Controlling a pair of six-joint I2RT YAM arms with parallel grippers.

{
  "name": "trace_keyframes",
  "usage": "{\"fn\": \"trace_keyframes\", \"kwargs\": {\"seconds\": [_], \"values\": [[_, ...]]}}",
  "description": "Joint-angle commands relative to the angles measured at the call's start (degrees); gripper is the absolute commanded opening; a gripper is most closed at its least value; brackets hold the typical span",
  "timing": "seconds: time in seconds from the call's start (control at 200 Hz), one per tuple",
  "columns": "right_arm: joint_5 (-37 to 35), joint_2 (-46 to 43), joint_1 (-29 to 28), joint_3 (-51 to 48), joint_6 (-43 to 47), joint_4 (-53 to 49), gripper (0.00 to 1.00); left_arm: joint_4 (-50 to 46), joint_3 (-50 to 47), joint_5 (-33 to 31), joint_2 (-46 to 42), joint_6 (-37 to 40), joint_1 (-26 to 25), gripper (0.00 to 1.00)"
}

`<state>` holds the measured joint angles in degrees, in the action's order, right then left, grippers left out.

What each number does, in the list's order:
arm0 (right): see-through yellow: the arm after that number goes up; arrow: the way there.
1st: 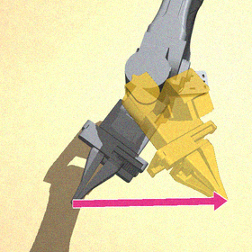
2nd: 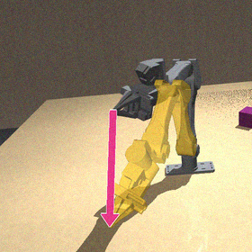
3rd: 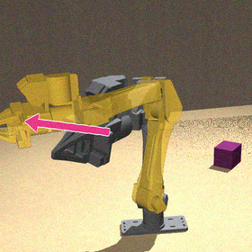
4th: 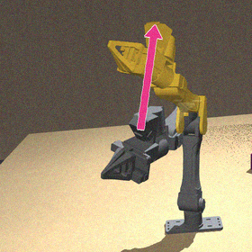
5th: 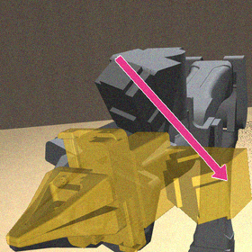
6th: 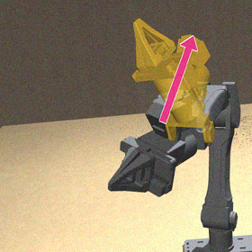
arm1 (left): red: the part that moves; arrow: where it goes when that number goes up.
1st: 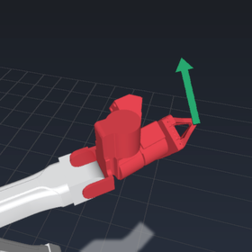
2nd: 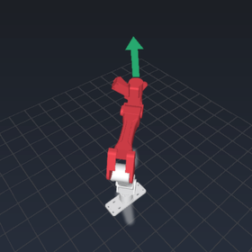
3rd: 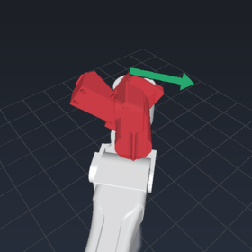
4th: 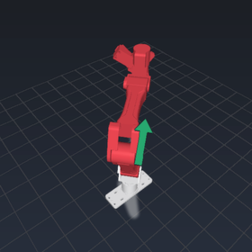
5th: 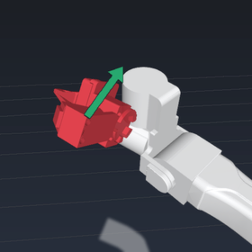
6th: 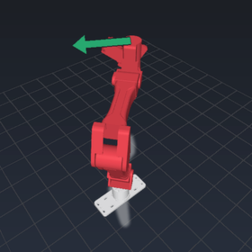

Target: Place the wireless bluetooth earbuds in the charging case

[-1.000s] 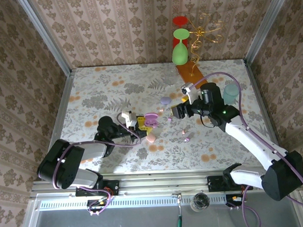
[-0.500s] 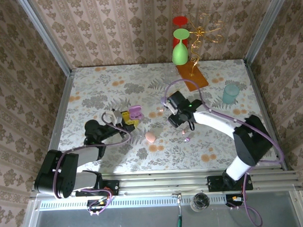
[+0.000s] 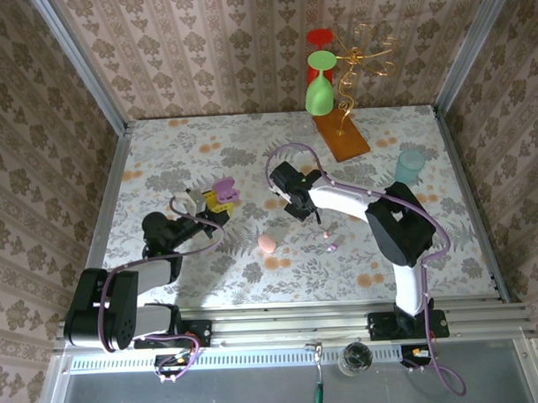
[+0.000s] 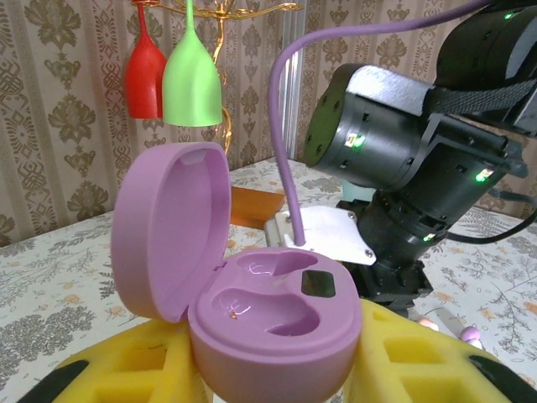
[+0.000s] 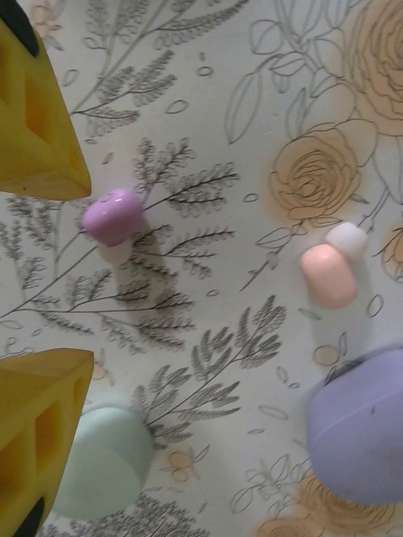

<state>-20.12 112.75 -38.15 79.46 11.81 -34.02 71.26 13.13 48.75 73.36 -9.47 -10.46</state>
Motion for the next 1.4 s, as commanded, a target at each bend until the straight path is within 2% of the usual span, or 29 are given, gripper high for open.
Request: {"fn": "trace_keyframes", "kwargs": {"seconds": [0.0, 0.375, 0.57, 1.025, 1.12, 1.265, 1.395], "values": [[0.9, 2.2, -0.3, 2.8, 0.5, -2.9, 0.5, 2.2, -0.1, -0.2, -1.1, 0.0, 0.4, 0.37], [2.0, 7.4, 0.2, 7.5, 0.3, -7.2, 0.47, 2.3, 0.1, 1.0, -0.3, 0.4, 0.4, 0.37], [0.3, 8.5, 0.4, 8.8, -0.3, -8.5, 0.45, 2.3, 0.8, 2.6, 0.9, -0.2, 0.4, 0.37], [-0.1, 9.7, 1.0, 10.6, -3.7, -10.2, 0.24, 2.3, 1.2, 3.4, 0.9, -0.6, 0.4, 0.37], [-0.1, 9.6, 1.2, 11.1, -4.3, -10.6, 0.22, 2.3, 1.2, 3.4, 1.0, -0.6, 0.3, 0.37], [2.3, 7.9, 1.9, 11.0, -6.2, -10.9, 0.22, 2.3, 1.2, 3.4, 1.4, -0.2, -0.1, 0.37], [7.4, 3.0, 3.8, 7.9, -10.5, -9.7, 0.23, 2.3, 1.5, 2.5, 2.1, 0.8, -1.5, 0.37]]}}
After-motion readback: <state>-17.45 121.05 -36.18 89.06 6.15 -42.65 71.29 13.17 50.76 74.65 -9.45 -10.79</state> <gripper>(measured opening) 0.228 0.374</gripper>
